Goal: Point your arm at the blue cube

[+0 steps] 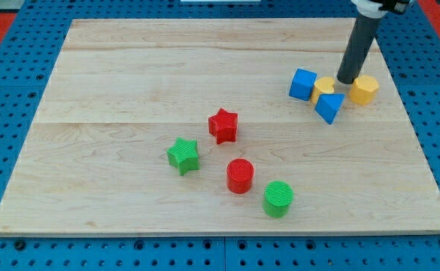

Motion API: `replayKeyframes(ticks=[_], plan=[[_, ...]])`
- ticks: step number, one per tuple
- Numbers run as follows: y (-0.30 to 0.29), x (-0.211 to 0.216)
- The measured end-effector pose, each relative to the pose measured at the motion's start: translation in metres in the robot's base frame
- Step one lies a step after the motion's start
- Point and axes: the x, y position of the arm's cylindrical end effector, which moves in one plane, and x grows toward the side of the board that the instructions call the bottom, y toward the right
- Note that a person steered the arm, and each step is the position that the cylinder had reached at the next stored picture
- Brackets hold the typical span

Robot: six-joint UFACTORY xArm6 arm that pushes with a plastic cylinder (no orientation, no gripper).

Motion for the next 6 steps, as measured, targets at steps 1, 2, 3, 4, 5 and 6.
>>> replayKeyframes(ticks=[1, 2, 3, 4, 5, 6], plan=[[-0.004, 0.004], [-0.005, -0.010], [-0.006, -0.036], [-0.036, -0.055], [-0.085, -0.064], [-0.127, -0.065]])
